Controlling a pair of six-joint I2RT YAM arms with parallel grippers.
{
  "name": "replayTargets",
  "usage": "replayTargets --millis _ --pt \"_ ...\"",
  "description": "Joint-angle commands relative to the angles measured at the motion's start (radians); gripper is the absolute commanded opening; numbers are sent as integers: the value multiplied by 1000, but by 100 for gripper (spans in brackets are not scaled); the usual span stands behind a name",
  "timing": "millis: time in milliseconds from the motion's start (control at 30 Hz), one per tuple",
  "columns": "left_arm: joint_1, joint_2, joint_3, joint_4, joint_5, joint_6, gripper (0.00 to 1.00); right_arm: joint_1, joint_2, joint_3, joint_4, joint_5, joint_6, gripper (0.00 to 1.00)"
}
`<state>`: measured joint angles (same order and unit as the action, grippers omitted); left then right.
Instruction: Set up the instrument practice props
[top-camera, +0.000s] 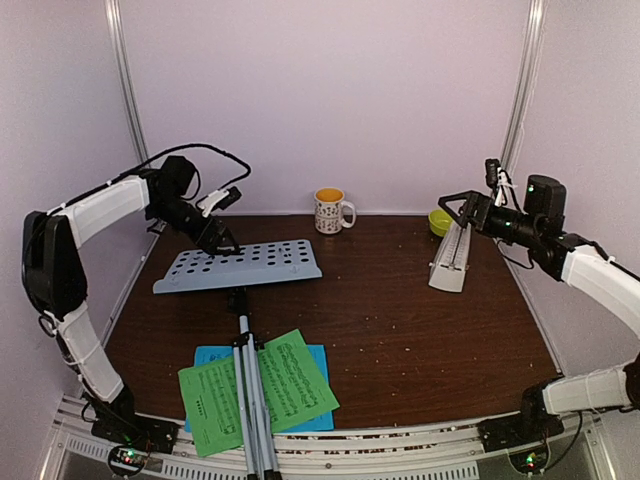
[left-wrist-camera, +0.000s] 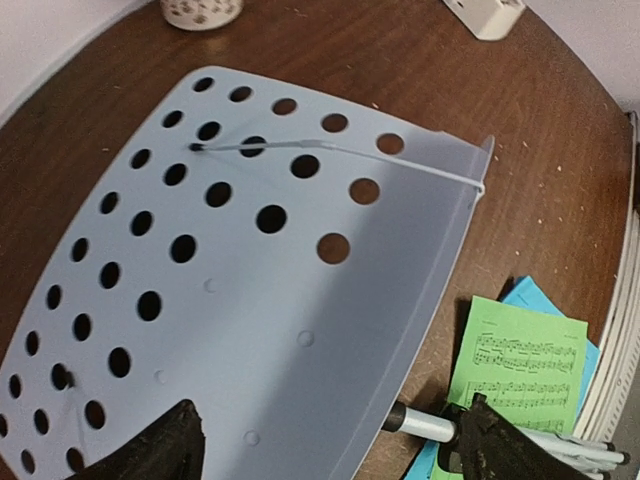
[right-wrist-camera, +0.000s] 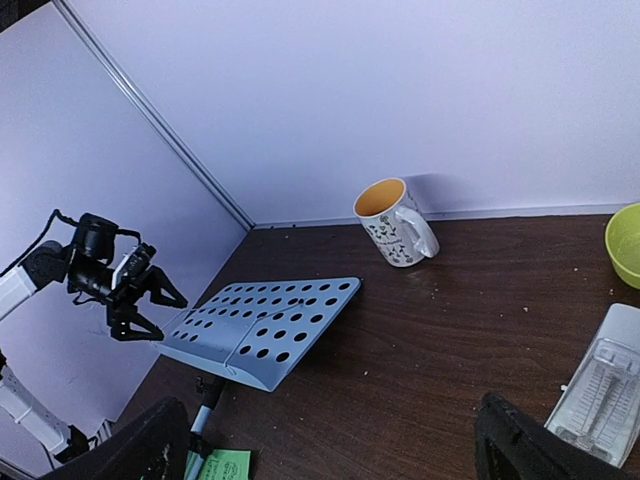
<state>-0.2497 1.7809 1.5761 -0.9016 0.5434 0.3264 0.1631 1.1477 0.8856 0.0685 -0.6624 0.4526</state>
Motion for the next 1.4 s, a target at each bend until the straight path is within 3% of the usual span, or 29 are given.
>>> replayTargets --millis 0,333,900,1067,1133,1367 --pt "-46 74 53 -108 139 161 90 27 10 -13 51 -55 14 100" --pt "-82 159 26 -133 178 247 77 33 70 -30 137 -115 67 100" --pt "-104 205 18 -173 164 314 25 33 106 8 162 -152 82 100" --pt "-115 174 48 -173 115 301 5 33 120 10 175 -165 94 100" --pt "-123 148 64 -174 71 288 0 33 121 7 194 -173 107 100" --pt "-158 -25 138 -172 14 253 0 33 96 -15 245 -170 143 100"
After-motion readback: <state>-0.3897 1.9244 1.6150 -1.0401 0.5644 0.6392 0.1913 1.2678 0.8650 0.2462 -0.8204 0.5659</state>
